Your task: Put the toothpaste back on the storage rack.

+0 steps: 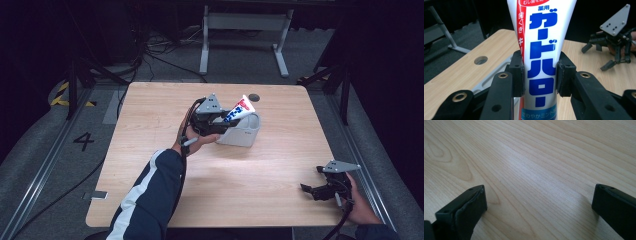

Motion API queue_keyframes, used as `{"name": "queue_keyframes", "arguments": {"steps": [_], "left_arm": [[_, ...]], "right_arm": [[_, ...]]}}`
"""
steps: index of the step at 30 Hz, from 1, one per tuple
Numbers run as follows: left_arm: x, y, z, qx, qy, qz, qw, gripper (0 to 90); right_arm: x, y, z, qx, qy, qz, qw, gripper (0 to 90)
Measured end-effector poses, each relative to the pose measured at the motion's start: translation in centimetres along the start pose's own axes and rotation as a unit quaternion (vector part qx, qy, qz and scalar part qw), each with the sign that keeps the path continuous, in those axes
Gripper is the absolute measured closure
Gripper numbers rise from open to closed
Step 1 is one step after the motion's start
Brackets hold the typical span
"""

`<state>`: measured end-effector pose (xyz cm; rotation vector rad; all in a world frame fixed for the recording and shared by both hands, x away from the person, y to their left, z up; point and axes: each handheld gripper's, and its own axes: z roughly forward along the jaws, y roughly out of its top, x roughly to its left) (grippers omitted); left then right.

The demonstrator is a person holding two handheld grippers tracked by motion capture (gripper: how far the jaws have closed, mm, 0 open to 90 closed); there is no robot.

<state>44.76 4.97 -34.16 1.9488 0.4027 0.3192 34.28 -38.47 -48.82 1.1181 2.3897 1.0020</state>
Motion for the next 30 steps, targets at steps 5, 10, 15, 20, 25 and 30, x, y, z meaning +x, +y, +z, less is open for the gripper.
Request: {"name": "queue_keyframes", "arguments": {"steps": [5,10,15,20,25,30], "left_arm": [[0.3,0.1,0.6,-0.015,0.014,-0.008,0.9998,65.8],[0.8,0.5,1.1,-0.03,0.025,-0.011,0.9992,65.7],[1.1,0.8,1.8,-0.051,0.025,-0.022,0.9981,65.7],[1.2,1.1,2.6,-0.065,0.023,-0.024,0.9973,65.8],[1.4,1.4,3.4,-0.078,0.024,-0.02,0.9965,65.8],[1.8,1.1,4.4,-0.09,0.024,-0.026,0.9953,65.8]], "right_arm": [[0.0,0.0,0.0,0.0,0.0,0.0,1.0,0.1],[0.0,0.0,0.0,0.0,0.0,0.0,1.0,0.1],[0.0,0.0,0.0,0.0,0.0,0.0,1.0,0.1],[0.0,0.0,0.0,0.0,0.0,0.0,1.0,0.1],[0.0,0.0,0.0,0.0,0.0,0.0,1.0,0.1],[0.0,0.0,0.0,0.0,0.0,0.0,1.0,0.1]]}}
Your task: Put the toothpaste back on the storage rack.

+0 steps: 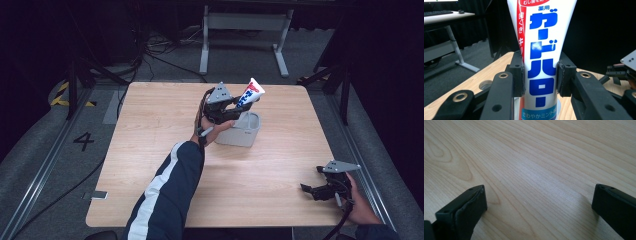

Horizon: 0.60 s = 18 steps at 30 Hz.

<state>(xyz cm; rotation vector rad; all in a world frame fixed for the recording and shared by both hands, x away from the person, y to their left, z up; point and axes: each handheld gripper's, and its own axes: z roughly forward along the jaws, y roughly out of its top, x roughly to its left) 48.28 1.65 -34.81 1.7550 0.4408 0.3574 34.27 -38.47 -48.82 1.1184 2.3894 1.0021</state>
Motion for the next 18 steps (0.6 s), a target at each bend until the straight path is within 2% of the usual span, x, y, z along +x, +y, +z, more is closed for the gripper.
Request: {"name": "queue_keyframes", "arguments": {"steps": [3,18], "left_arm": [[0.2,-0.4,0.4,-0.01,0.0,-0.012,0.9999,65.8],[1.3,-2.2,1.8,-0.009,0.02,-0.023,0.9995,65.4]], "right_arm": [[0.0,0.0,0.0,0.0,0.0,0.0,1.0,0.1],[0.0,0.0,0.0,-0.001,0.0,-0.001,1.0,0.2]]}}
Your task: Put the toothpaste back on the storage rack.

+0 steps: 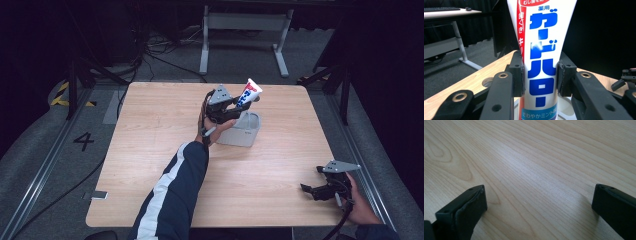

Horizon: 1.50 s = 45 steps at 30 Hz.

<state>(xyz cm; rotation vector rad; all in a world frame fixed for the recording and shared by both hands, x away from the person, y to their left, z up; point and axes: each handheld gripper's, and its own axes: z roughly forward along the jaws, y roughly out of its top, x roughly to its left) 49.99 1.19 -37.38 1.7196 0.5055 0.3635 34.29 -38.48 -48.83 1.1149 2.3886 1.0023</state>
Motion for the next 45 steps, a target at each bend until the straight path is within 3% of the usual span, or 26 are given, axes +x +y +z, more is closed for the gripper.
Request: {"name": "queue_keyframes", "arguments": {"steps": [13,25,45], "left_arm": [[0.3,-1.3,0.7,0.022,-0.004,0.0,0.9998,64.7],[0.0,-1.7,-0.2,0.042,-0.002,0.009,0.9991,63.6],[0.2,-2.2,-0.6,0.103,0.013,0.012,0.9945,61.5]], "right_arm": [[0.0,0.0,0.0,0.0,0.0,0.0,1.0,0.1],[0.0,0.0,0.0,0.0,0.0,0.0,1.0,0.2],[0.0,0.0,0.0,0.0,0.0,0.0,1.0,0.2]]}}
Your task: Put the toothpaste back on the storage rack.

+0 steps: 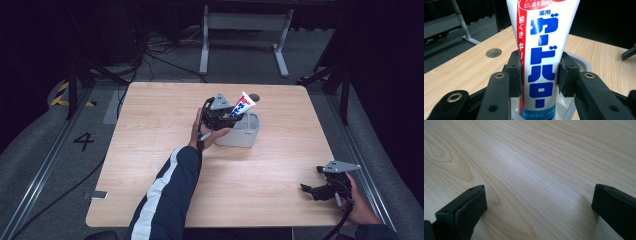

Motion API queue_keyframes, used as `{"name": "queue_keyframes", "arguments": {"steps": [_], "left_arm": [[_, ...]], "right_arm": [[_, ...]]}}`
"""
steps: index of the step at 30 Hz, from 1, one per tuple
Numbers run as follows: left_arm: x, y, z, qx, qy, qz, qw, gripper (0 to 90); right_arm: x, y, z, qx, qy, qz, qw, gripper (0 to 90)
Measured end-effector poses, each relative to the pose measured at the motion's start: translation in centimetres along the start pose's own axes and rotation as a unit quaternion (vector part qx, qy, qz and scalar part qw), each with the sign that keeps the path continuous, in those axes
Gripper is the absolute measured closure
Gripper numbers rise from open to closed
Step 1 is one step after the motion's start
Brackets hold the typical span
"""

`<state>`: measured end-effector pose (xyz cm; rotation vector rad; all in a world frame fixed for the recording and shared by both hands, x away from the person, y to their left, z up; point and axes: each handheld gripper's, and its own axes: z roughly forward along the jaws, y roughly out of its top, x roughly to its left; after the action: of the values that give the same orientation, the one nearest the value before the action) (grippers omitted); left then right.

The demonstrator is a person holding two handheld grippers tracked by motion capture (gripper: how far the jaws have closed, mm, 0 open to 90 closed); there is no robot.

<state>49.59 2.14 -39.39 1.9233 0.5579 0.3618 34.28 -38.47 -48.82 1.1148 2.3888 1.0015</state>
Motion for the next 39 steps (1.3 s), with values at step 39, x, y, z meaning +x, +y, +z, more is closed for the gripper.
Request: {"name": "queue_keyframes", "arguments": {"steps": [39], "left_arm": [[-0.3,0.4,-0.7,0.034,0.005,-0.011,0.9993,26.1]], "right_arm": [[0.0,0.0,0.0,0.0,0.0,0.001,1.0,0.2]]}}
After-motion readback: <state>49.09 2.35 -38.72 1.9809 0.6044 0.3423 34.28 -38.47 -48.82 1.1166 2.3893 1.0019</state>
